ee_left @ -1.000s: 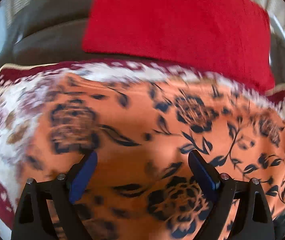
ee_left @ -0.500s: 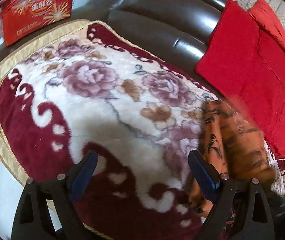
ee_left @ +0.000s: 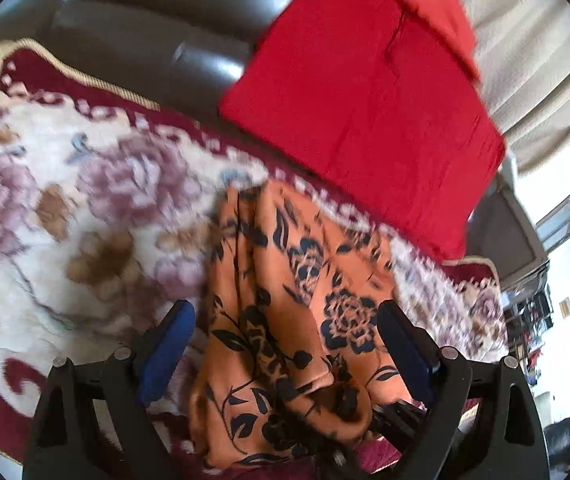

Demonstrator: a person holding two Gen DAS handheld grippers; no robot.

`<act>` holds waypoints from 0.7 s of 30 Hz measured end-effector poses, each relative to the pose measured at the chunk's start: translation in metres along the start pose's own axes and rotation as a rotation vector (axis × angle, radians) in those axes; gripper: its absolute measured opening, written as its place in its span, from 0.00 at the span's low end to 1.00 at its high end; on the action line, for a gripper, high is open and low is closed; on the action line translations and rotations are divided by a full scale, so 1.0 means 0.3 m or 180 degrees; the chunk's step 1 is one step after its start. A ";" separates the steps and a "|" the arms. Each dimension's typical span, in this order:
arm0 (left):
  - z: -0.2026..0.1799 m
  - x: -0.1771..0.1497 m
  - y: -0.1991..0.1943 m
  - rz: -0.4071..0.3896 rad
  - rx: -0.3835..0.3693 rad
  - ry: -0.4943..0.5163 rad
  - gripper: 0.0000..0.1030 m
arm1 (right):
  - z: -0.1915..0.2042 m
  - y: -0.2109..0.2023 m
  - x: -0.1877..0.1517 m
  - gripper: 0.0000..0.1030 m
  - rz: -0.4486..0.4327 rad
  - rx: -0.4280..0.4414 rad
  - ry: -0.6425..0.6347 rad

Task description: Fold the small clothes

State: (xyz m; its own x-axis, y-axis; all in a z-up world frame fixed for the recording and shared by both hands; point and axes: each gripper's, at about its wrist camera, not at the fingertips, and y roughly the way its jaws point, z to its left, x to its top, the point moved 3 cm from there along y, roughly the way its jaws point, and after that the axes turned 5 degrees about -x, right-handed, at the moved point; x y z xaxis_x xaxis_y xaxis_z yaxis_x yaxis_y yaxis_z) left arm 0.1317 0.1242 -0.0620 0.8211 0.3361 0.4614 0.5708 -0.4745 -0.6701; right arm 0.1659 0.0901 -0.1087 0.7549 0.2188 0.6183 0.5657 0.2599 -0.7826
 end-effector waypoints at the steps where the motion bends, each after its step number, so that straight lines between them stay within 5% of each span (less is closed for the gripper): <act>1: -0.003 -0.005 0.027 0.0079 -0.0009 0.0022 0.90 | -0.005 -0.015 -0.006 0.41 -0.0030 0.0095 0.0054; 3: -0.001 -0.019 0.070 0.0198 0.0046 0.0003 0.89 | -0.017 -0.048 -0.028 0.66 -0.0063 0.0266 0.0154; 7: -0.011 -0.051 0.118 0.0324 0.0147 0.0016 0.84 | -0.031 -0.143 -0.091 0.68 -0.0238 0.0499 0.0223; 9: -0.012 -0.056 0.135 0.0365 0.0162 0.0015 0.55 | -0.058 -0.186 -0.120 0.68 -0.0300 0.0581 0.0297; 10: -0.013 -0.059 0.142 0.0407 0.0225 0.0030 0.26 | -0.080 -0.204 -0.134 0.68 -0.0311 0.0595 0.0349; 11: -0.012 -0.056 0.147 0.0444 0.0284 0.0029 0.21 | -0.101 -0.216 -0.143 0.68 -0.0318 0.0611 0.0394; 17: -0.089 -0.047 -0.001 -0.0086 0.0347 0.0360 0.16 | -0.275 -0.275 -0.179 0.68 -0.0399 0.0661 0.0879; 21: 0.046 -0.122 0.103 0.0167 0.0692 0.0162 0.18 | -0.363 -0.294 -0.175 0.69 -0.0420 0.0745 0.1130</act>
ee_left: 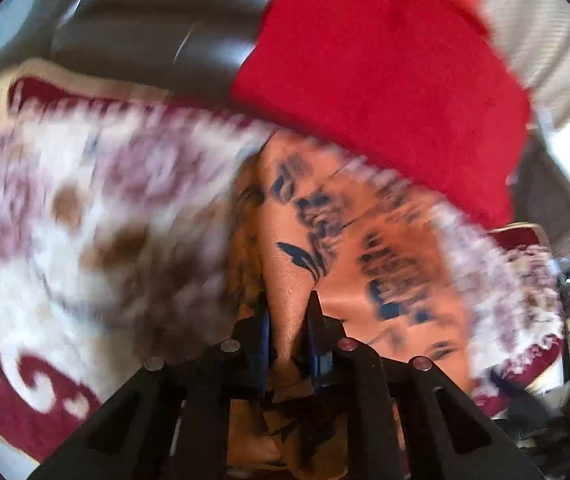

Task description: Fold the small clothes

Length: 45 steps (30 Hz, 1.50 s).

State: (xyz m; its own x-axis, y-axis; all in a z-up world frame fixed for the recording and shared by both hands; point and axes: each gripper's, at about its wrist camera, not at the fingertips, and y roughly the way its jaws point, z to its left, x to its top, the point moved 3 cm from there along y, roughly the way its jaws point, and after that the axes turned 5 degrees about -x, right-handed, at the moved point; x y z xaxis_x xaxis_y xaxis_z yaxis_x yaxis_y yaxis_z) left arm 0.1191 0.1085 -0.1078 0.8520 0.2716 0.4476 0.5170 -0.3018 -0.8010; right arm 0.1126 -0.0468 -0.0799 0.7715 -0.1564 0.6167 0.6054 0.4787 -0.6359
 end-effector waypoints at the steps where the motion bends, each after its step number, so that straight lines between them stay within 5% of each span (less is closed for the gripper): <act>1: 0.017 -0.007 0.015 0.0025 -0.0020 -0.0053 0.21 | -0.012 -0.001 0.007 0.75 -0.0013 -0.0003 0.0041; 7: -0.003 0.011 -0.044 -0.0100 0.0072 0.0080 0.29 | -0.110 0.017 0.036 0.77 0.0112 0.0174 0.0509; 15: -0.166 -0.058 -0.231 -0.0613 0.0145 0.0580 0.34 | -0.287 0.049 0.019 0.77 0.0235 0.0536 0.1228; 18: -0.114 -0.091 -0.117 -0.0371 0.0466 0.0600 0.36 | -0.353 0.076 0.010 0.77 0.0335 0.0610 0.1468; 19: -0.067 -0.111 -0.058 -0.0186 0.0510 0.0488 0.42 | -0.368 0.092 0.005 0.77 0.0394 0.0675 0.1557; 21: -0.024 -0.123 -0.048 -0.0291 0.0456 0.0371 0.56 | -0.386 0.143 -0.006 0.77 0.0560 0.0806 0.1677; 25: -0.017 -0.120 -0.047 -0.0312 0.0506 0.0420 0.58 | -0.340 0.222 -0.002 0.74 0.0860 0.0696 0.1451; 26: -0.009 -0.115 -0.040 -0.0315 0.0509 0.0426 0.60 | -0.319 0.234 0.007 0.68 0.0876 0.0602 0.1315; 27: 0.000 -0.113 -0.039 -0.0317 0.0497 0.0416 0.60 | -0.294 0.238 0.015 0.46 0.0906 0.0489 0.1162; 30: -0.011 -0.124 -0.061 -0.0299 0.0527 0.0374 0.60 | -0.199 0.193 0.046 0.41 0.0801 0.0020 0.0593; 32: -0.059 -0.104 -0.113 -0.0440 0.0549 0.0432 0.59 | -0.173 0.194 0.041 0.41 0.0806 -0.0156 0.0390; 35: -0.144 -0.092 -0.171 -0.0739 0.0544 0.0753 0.59 | -0.238 0.222 0.008 0.57 0.0872 -0.0063 0.0633; 39: -0.044 -0.120 -0.024 -0.0314 0.0632 0.0506 0.60 | -0.311 0.185 0.014 0.69 0.0791 0.0368 0.0973; 41: -0.001 -0.134 -0.026 -0.0402 0.0443 0.0302 0.64 | -0.363 0.190 0.047 0.70 0.0748 0.0494 0.1174; 45: -0.005 -0.130 -0.016 -0.0404 0.0437 0.0354 0.67 | -0.423 0.277 0.111 0.70 0.0816 0.0625 0.1381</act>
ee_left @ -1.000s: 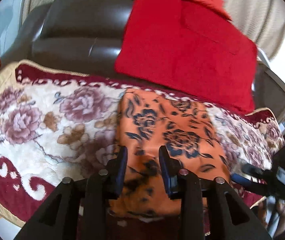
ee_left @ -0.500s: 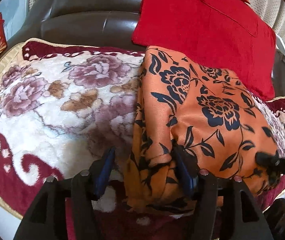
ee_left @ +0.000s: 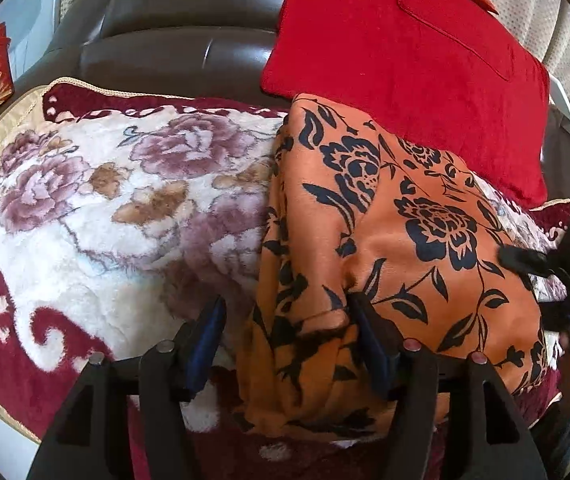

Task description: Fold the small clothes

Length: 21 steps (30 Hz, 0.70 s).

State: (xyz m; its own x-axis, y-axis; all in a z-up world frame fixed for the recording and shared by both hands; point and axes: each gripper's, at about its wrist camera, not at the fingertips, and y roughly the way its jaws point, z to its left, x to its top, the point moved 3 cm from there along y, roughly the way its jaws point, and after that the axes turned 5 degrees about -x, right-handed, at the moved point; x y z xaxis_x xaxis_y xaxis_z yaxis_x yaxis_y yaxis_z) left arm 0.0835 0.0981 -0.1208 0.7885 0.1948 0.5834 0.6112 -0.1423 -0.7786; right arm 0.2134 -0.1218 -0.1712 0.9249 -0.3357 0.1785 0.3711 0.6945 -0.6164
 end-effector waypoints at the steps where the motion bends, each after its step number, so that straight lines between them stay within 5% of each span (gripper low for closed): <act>1: 0.010 0.003 -0.002 0.0015 -0.0024 -0.0041 0.68 | 0.007 0.015 0.017 0.67 0.0057 0.0005 -0.0012; 2: 0.016 0.007 -0.006 0.0037 -0.0056 -0.0071 0.67 | 0.031 0.030 0.034 0.46 0.0074 -0.0087 -0.0173; 3: 0.017 0.012 -0.022 0.0031 -0.0085 -0.0107 0.66 | 0.063 0.032 0.036 0.39 0.0086 -0.0275 -0.0348; 6: 0.039 0.063 -0.116 -0.0335 -0.0449 -0.0249 0.66 | 0.145 -0.003 0.014 0.39 -0.0072 -0.0611 -0.0736; 8: 0.058 0.078 -0.122 -0.0432 -0.0533 -0.0239 0.69 | 0.142 -0.002 0.006 0.49 -0.0126 -0.0609 -0.0730; 10: 0.079 0.061 -0.037 -0.0095 -0.0487 -0.0247 0.69 | 0.097 0.008 0.008 0.67 -0.0101 -0.0523 -0.0554; 12: 0.110 0.024 0.044 0.0162 -0.0764 -0.0465 0.70 | 0.061 0.032 0.007 0.67 -0.0090 -0.0358 -0.0311; 15: 0.148 0.017 0.058 0.0132 -0.1071 -0.0757 0.63 | 0.075 0.048 -0.001 0.68 -0.0054 -0.0265 -0.0414; 17: 0.135 0.017 0.064 0.0176 -0.1247 -0.0739 0.43 | 0.097 0.072 -0.006 0.54 0.0070 -0.0395 -0.0585; 19: 0.126 0.026 0.064 0.0169 -0.1237 -0.0770 0.40 | 0.123 0.079 0.002 0.38 0.0139 -0.0541 -0.0740; 21: 0.113 0.041 0.067 0.0140 -0.1227 -0.0769 0.38 | 0.195 0.049 0.004 0.33 0.0115 -0.0740 -0.1067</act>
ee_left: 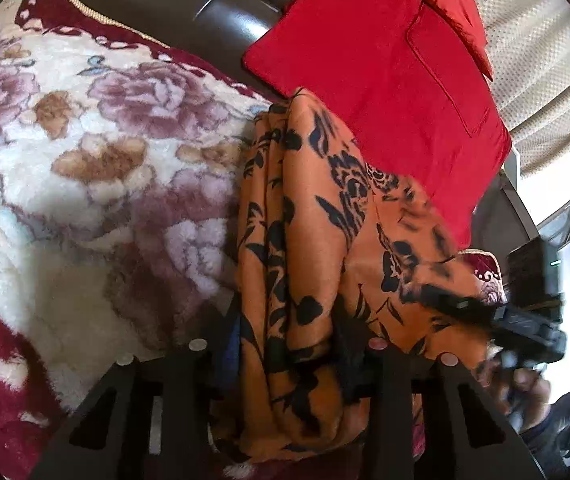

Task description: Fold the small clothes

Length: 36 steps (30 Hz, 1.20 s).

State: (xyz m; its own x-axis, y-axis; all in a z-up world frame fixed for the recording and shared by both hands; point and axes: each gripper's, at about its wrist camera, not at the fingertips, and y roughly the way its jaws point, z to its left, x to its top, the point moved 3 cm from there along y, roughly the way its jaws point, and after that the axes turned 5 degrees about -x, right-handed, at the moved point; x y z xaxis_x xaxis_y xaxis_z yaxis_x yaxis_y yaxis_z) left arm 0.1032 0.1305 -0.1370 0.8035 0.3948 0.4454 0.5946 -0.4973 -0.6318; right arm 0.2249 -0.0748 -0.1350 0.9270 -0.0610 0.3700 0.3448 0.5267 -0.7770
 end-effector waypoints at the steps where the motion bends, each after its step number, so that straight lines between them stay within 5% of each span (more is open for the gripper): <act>1: -0.028 0.008 0.014 -0.0021 -0.0038 -0.0007 0.36 | 0.022 -0.024 0.003 0.32 -0.0029 -0.0041 -0.0108; 6: -0.259 0.045 0.183 0.0024 -0.0224 0.0233 0.35 | 0.041 -0.245 0.085 0.32 -0.0441 -0.0287 -0.0383; 8: -0.310 0.043 0.267 0.0132 -0.0129 0.0332 0.39 | -0.073 -0.325 0.116 0.32 -0.0574 -0.0366 -0.0166; 11: -0.333 0.039 0.315 0.0303 0.0101 0.0498 0.40 | -0.299 -0.323 0.105 0.47 -0.0485 -0.0339 0.0327; 13: -0.339 0.060 0.254 0.0090 0.0170 0.0591 0.52 | -0.448 -0.311 0.053 0.55 -0.0378 -0.0385 0.0698; 16: -0.335 0.095 0.206 -0.0075 0.0167 0.0617 0.70 | -0.505 -0.367 0.006 0.63 -0.0568 0.0049 0.0924; 23: -0.351 -0.001 0.446 0.0541 0.0045 0.0545 0.67 | -0.481 -0.319 0.049 0.63 -0.0402 0.0089 0.0723; 24: -0.345 -0.006 0.449 0.0466 0.0042 0.0614 0.60 | -0.481 -0.295 0.056 0.60 -0.0350 0.0077 0.0704; 25: -0.348 -0.008 0.453 0.0529 -0.0050 0.0609 0.39 | -0.473 -0.266 0.072 0.44 -0.0321 0.0071 0.0661; 26: -0.348 -0.005 0.446 0.0530 -0.0057 0.0561 0.32 | -0.453 -0.240 0.076 0.40 -0.0233 0.0008 0.0578; 29: -0.387 0.011 0.421 0.0415 -0.0014 0.0657 0.30 | -0.349 -0.243 0.110 0.32 -0.0220 -0.0314 0.0147; 33: -0.507 0.027 0.399 0.0246 -0.0158 0.0783 0.30 | -0.277 -0.368 0.137 0.31 -0.0441 -0.0383 -0.0105; 36: -0.571 0.012 0.448 0.0304 -0.0095 0.0886 0.41 | -0.337 -0.460 0.135 0.34 -0.0591 -0.0336 0.0047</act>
State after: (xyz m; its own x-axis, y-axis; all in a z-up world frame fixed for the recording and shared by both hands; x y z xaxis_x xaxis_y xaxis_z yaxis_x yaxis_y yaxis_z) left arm 0.1910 -0.0673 -0.1116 0.8302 0.1201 0.5444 0.5132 -0.5462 -0.6621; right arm 0.2298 -0.2357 -0.0642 0.8480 -0.1616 0.5048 0.5227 0.4134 -0.7456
